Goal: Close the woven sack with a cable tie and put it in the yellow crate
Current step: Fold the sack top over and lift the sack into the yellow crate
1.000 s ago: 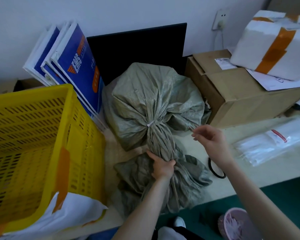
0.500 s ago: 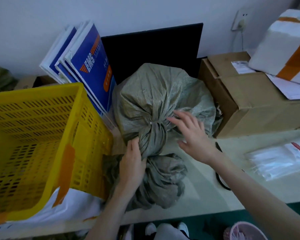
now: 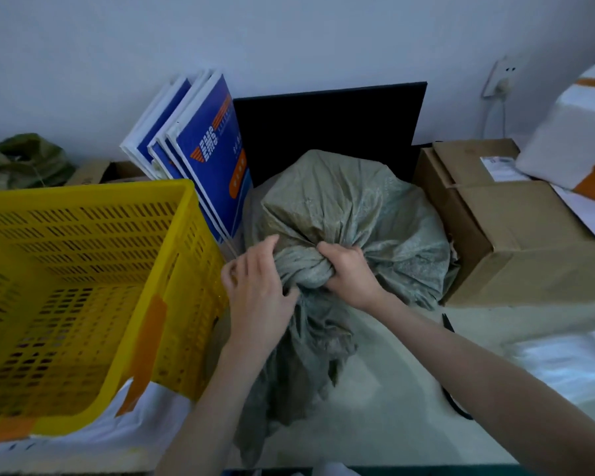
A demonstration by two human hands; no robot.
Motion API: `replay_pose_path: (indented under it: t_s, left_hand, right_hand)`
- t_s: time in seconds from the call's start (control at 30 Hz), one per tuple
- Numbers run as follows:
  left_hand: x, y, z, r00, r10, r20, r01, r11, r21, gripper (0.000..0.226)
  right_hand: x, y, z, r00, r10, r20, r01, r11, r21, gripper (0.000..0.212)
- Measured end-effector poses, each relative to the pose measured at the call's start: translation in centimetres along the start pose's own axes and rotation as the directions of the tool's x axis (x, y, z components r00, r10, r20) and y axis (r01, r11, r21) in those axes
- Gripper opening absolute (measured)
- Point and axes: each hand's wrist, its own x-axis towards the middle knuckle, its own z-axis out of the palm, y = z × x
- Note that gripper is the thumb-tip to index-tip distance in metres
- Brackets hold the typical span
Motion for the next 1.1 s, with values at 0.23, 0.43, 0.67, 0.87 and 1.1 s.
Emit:
replay_pose_path:
  t_s: [0.23,0.43,0.67,0.87,1.1]
  left_hand:
    - [-4.6,0.7,5.5,0.94,-0.337,0.054,0.336,0.942,0.02,0.133]
    - [-4.5,2.0,10.3,0.796,-0.542,0.269,0.6,0.767,-0.228,0.135]
    - [-2.0,-0.6,10.4,0.852,-0.507,0.129,0.497,0.707,-0.503,0.089]
    - [1.2,-5.2,5.0,0.912,-0.373,-0.172,0.247,0.833,-0.494,0.057]
    - [9.6,-2.4,-0.2,0.887,-0.428,-0.175,0.006,0.389,-0.921,0.035]
  right_hand:
    - [2.4,0.3,-0.4,0.98,0.172,-0.097,-0.146,0.962,0.231,0.015]
    - [3.6,-0.1,-1.9,0.976,0.214,-0.04,-0.2,0.956,0.215,0.014]
    - [4.1,0.0,-3.8,0.969,0.247,0.01,-0.244,0.948,0.204,0.013]
    - [4.1,0.7,-4.0,0.965,0.261,0.024,-0.258,0.93,0.264,0.017]
    - [3.0,0.8,-3.6,0.957,0.288,0.027,-0.279,0.897,0.342,0.019]
